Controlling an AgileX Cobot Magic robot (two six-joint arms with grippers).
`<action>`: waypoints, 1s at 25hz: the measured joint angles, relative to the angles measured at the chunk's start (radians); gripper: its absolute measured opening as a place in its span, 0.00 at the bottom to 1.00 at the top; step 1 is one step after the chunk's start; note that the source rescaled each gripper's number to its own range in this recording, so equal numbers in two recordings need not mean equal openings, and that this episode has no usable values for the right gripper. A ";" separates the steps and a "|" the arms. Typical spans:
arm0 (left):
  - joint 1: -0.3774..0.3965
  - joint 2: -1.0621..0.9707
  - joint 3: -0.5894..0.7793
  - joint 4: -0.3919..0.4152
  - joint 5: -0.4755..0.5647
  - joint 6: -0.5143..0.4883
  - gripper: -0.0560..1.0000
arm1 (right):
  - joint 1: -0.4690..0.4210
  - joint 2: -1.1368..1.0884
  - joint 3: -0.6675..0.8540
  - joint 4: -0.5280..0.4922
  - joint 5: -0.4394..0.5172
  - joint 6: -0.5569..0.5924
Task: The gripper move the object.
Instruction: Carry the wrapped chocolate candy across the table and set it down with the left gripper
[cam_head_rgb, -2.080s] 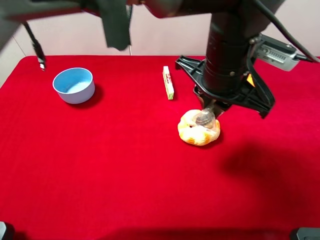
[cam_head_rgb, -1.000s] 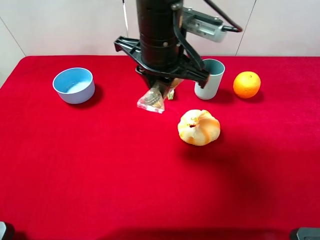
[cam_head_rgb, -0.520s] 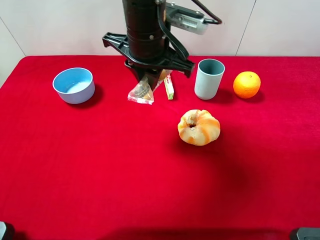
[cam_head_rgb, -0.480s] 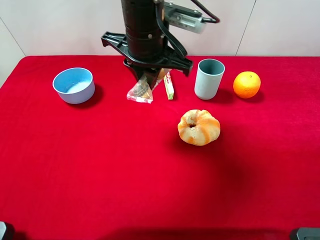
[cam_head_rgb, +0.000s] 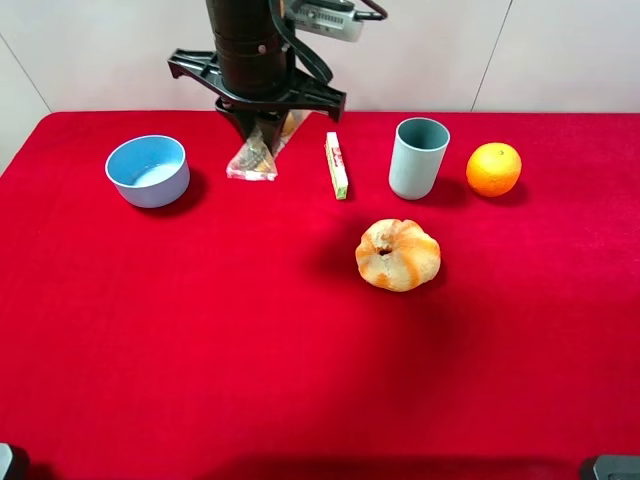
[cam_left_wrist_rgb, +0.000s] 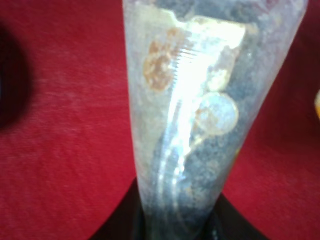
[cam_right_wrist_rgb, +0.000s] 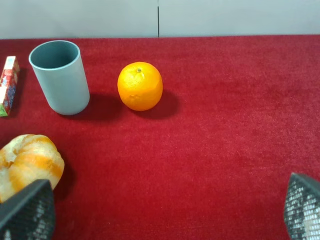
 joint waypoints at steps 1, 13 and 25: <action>0.008 0.000 0.000 0.008 0.000 -0.003 0.05 | 0.000 0.000 0.000 0.000 0.000 0.000; 0.089 0.000 0.000 0.064 -0.027 -0.029 0.05 | 0.000 0.000 0.000 0.000 0.000 0.000; 0.100 0.103 0.001 0.105 -0.061 -0.069 0.05 | 0.000 0.000 0.000 0.000 0.000 0.000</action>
